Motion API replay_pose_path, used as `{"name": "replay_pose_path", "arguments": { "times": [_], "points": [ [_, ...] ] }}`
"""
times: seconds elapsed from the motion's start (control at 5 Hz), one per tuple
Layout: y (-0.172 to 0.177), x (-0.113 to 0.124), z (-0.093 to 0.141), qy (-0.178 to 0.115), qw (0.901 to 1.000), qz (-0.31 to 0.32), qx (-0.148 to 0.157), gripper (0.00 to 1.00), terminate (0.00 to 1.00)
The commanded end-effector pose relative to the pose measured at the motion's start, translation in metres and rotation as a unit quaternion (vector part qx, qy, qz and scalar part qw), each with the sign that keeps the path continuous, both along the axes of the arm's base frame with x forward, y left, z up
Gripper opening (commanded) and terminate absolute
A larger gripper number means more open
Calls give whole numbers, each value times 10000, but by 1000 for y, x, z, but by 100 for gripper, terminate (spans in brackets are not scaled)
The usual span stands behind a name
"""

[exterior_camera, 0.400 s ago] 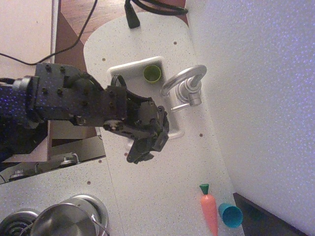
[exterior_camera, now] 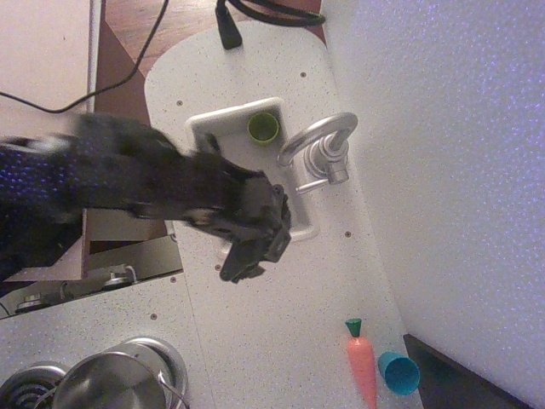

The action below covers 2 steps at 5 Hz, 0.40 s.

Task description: Turn faucet left

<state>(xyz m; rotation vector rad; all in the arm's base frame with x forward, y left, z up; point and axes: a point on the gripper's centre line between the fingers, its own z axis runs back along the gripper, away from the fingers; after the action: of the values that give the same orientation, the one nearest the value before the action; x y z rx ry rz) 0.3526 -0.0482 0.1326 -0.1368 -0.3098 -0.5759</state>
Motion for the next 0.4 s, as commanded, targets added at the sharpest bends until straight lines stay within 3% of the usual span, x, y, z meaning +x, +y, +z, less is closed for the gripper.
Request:
{"name": "replay_pose_path", "arguments": {
  "times": [0.0,0.2],
  "points": [
    [-6,-6,-8,198,9996,-171,135,100,0],
    [-9,-28,-20,280,9992,-232,177,100,0]
  ]
}}
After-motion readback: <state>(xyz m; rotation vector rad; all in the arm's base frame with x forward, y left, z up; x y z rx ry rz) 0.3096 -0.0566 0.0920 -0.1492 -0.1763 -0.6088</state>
